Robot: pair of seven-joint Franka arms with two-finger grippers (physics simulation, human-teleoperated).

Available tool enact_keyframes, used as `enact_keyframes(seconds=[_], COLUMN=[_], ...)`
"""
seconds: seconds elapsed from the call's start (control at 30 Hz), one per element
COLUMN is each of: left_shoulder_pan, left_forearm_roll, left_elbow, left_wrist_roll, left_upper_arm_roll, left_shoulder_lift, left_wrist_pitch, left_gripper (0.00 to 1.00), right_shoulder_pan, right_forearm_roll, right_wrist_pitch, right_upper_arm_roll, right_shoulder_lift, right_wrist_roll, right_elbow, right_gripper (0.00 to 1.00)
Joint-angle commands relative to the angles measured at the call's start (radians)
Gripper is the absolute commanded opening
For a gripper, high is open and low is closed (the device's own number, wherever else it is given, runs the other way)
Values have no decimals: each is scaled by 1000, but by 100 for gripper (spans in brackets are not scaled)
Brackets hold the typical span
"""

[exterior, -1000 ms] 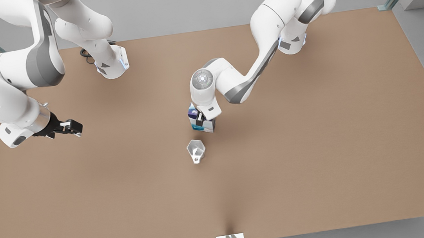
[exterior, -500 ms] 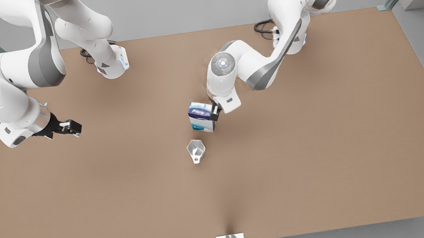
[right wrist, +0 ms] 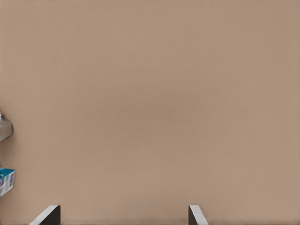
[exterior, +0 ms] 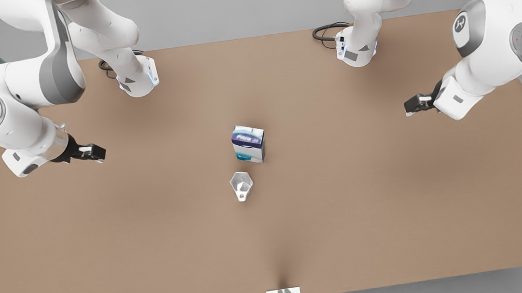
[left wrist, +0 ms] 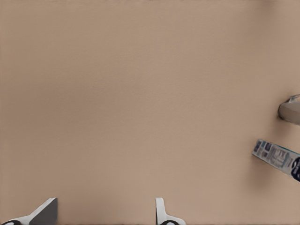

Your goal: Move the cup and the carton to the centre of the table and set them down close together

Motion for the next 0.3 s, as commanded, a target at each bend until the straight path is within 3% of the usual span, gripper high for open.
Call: enact_keyframes(seconds=[0.0,0.27], left_shoulder_pan=[-1,-1], left_forearm_roll=[15,15], left_elbow=[0,0], left_wrist_roll=[0,0], left_upper_arm_roll=[0,0], left_shoulder_lift=[0,2], left_wrist_pitch=[0,0], left_gripper=[100,100], right_shoulder_pan=[0,-3], right_forearm_roll=[6,26], right_wrist_pitch=[0,2], right_upper_arm_roll=[0,0], right_shoulder_lift=[0,0], right_wrist_roll=[-2,-68], right_elbow=[0,2], right_gripper=[100,100])
